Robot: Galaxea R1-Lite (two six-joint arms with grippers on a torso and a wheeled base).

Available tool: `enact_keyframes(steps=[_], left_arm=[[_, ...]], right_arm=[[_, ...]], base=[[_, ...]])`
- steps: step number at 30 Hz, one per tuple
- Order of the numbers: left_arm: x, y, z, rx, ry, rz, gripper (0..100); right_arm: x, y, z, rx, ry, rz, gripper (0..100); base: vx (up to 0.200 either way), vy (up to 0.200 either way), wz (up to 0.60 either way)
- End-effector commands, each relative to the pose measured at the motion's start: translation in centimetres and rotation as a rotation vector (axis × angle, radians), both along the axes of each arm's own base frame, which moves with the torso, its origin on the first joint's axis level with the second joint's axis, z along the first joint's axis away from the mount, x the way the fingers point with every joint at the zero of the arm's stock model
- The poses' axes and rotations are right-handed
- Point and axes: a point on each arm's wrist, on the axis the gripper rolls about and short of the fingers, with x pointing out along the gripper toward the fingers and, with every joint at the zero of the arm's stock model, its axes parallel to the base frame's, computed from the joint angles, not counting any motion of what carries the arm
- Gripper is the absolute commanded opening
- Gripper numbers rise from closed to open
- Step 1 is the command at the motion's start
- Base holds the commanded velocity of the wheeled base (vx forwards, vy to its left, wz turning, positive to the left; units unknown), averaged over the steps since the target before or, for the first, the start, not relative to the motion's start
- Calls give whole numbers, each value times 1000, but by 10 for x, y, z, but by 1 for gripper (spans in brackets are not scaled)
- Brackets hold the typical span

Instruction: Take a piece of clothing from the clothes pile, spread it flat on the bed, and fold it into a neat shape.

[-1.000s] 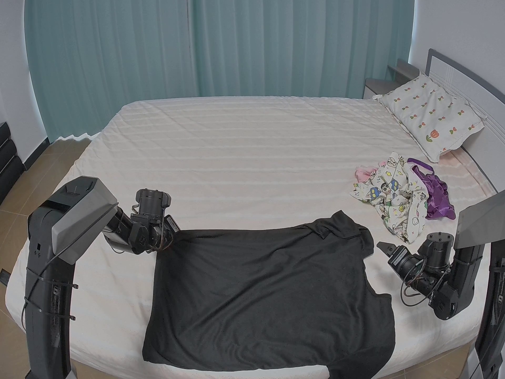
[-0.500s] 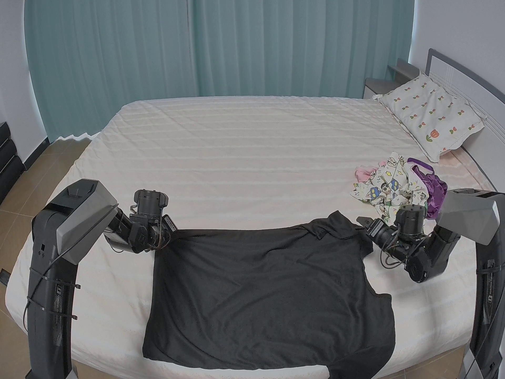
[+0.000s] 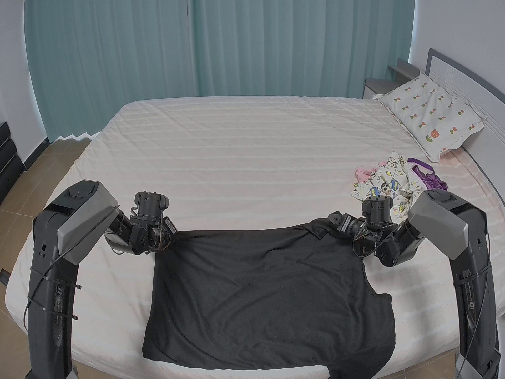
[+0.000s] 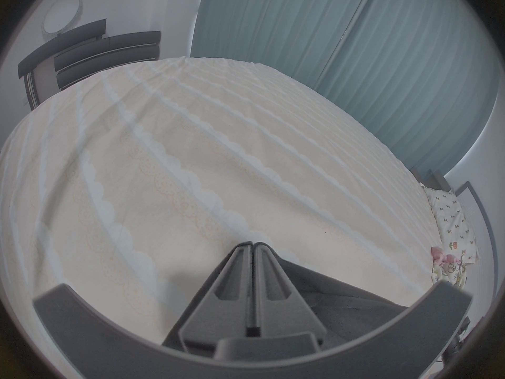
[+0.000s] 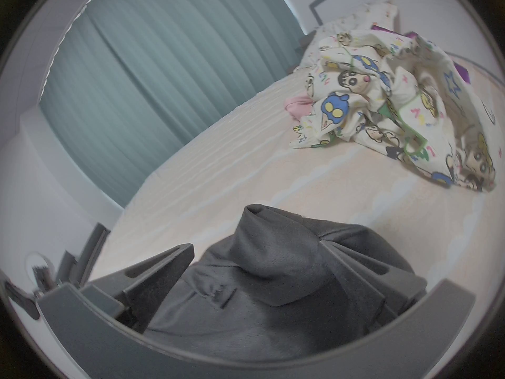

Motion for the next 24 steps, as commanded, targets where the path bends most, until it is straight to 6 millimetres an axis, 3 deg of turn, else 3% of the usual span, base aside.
enact_keyframes(steps=[1, 7, 13, 14, 20, 24], left_arm=[[-3, 0, -1, 1, 9, 1, 0], [-5, 0, -3, 2, 19, 1, 0], [-4, 0, 0, 1, 11, 1, 0], [-4, 0, 0, 1, 11, 1, 0], [-4, 0, 2, 2, 7, 0, 0], [-3, 0, 3, 2, -1, 1, 0]], right_arm=[[3, -2, -23, -60, 10, -6, 100], [14, -14, -13, -156, -40, 1, 100], [19, -10, -29, -197, -31, 26, 100], [19, -10, -29, -197, -31, 26, 0], [34, -11, -25, -201, -92, 5, 0], [46, -19, -10, -203, -156, -51, 0]], base=[[0, 0, 0], [0, 0, 0], [0, 0, 0], [0, 0, 0], [0, 0, 0], [0, 0, 0]])
